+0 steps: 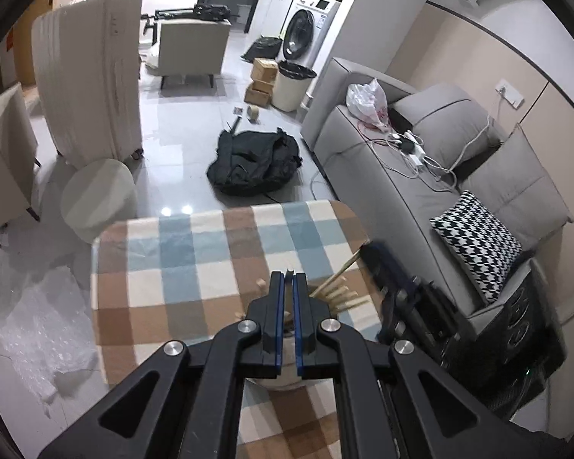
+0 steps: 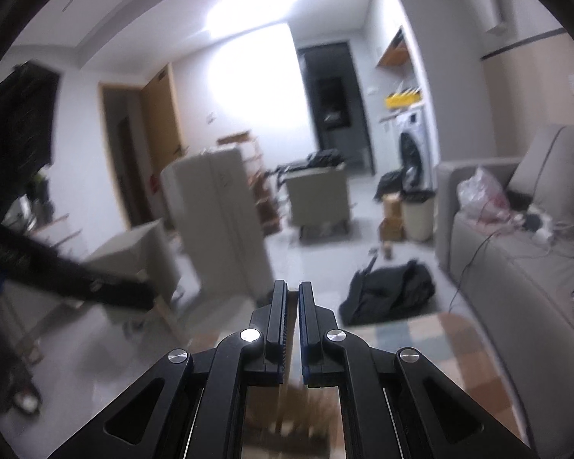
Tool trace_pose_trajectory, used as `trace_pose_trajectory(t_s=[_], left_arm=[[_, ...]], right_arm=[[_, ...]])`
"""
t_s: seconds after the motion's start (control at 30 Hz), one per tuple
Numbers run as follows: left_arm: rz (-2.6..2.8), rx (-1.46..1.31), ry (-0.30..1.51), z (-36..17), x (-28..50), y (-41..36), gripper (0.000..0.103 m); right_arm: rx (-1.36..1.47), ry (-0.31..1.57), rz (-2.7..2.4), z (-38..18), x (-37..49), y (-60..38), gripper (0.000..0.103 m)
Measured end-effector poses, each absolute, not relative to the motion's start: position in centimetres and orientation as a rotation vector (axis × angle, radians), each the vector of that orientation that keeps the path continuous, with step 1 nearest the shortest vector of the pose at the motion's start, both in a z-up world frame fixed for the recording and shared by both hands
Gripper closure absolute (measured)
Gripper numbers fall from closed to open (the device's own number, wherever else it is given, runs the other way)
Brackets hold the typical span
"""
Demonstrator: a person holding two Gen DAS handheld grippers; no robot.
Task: Organize utensils
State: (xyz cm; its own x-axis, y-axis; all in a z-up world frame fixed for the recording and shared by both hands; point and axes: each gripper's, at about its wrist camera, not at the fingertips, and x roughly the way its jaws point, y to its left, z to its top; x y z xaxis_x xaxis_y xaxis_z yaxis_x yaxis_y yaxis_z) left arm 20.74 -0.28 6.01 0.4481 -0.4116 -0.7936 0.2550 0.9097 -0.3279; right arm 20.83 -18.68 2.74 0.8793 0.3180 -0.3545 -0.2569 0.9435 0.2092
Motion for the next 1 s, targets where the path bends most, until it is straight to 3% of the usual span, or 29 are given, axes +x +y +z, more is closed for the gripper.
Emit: trace_pose_trajectory(t_s=[0.1,0.17,0.27,0.4,0.47,0.67,0.83,1.0], left_arm=[[-0.386,-0.152,1.039,5.7,20.3,-0.3,0.095],[-0.357,-0.141,1.028,5.9,19.6,-0.2,0.067],[-0.313,-0.144,0.957,6.8,17.9,0.0,0.041],[-0.240,-0.115,0.884,8.4,15.2,0.1,0.037],[-0.196,-0.102,0.852,9.1,13.8,0.1,0.028],[-0.136,-0.087,0.756,10.6,10.0,0.0,0.019],[-0.105,-0.091,0.719,10.7,8.3,0.0,0.017],[-0.095,-0.098,0.705,10.7,7.1,-0.2,0.016]], right_arm=[[0.163,0.459,0.340,2.3,19.9,-19.3,0.093],[0.180,0.486,0.348,2.4,19.2,-20.1,0.074],[0.203,0.495,0.362,3.2,17.6,-21.4,0.053],[0.229,0.491,0.335,4.6,15.1,-23.2,0.031],[0.245,0.489,0.330,5.3,13.8,-23.9,0.028],[0.201,0.443,0.350,7.8,9.7,-24.4,0.014],[0.191,0.412,0.380,9.3,7.4,-24.5,0.004],[0.196,0.407,0.409,9.8,5.8,-24.3,0.001]])
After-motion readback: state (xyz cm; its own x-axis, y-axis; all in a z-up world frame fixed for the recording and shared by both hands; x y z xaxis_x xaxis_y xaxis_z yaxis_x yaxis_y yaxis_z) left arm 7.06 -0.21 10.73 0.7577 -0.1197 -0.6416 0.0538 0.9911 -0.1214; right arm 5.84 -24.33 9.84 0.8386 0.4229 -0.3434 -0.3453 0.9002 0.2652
